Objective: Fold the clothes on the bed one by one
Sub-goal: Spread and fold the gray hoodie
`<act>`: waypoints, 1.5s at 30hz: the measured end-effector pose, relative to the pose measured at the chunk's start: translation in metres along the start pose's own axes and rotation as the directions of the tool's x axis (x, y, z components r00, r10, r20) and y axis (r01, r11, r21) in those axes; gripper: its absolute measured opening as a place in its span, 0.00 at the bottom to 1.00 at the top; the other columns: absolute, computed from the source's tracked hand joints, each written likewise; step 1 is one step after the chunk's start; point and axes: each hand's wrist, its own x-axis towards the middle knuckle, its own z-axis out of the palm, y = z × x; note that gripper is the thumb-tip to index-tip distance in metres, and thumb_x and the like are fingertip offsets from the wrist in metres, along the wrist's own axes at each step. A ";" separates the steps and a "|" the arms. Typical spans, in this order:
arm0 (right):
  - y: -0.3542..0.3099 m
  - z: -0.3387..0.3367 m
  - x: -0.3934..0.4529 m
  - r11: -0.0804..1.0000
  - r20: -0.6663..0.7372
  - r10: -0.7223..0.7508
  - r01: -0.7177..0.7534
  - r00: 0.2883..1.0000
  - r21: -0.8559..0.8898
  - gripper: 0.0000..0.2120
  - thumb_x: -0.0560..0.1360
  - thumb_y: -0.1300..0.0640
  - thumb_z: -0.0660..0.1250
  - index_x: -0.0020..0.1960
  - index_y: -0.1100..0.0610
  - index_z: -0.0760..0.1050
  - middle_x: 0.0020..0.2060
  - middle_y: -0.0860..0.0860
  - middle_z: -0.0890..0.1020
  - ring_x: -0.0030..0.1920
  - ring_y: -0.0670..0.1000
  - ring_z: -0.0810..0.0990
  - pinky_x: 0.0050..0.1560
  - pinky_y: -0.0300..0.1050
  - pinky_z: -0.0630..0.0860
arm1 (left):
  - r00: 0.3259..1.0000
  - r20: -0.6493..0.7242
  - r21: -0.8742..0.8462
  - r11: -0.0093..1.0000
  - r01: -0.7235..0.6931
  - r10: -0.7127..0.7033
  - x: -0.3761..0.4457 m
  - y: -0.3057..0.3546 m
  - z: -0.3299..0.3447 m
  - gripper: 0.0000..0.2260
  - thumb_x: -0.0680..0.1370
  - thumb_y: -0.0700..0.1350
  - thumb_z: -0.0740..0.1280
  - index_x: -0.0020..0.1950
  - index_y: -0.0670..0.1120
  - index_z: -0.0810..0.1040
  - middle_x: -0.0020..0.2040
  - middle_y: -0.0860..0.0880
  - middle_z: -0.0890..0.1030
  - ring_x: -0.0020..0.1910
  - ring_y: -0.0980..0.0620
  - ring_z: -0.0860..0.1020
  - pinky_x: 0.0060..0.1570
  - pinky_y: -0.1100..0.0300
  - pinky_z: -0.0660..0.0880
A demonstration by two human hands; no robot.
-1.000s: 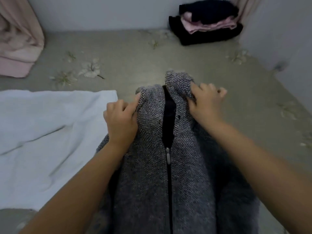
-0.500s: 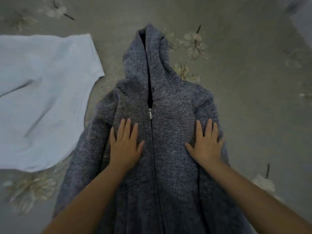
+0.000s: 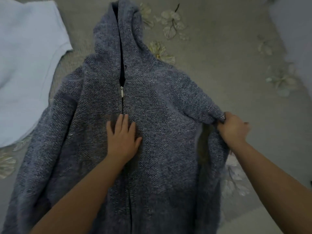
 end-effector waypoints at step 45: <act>0.161 0.056 -0.217 0.779 0.505 -0.066 0.361 0.861 -0.513 0.24 0.80 0.55 0.48 0.75 0.48 0.47 0.66 0.53 0.69 0.64 0.55 0.69 0.68 0.53 0.59 | 0.970 0.237 0.111 0.994 0.017 -0.043 -0.226 -0.008 0.050 0.14 0.81 0.49 0.53 0.58 0.44 0.73 0.58 0.46 0.75 0.59 0.46 0.72 0.54 0.54 0.69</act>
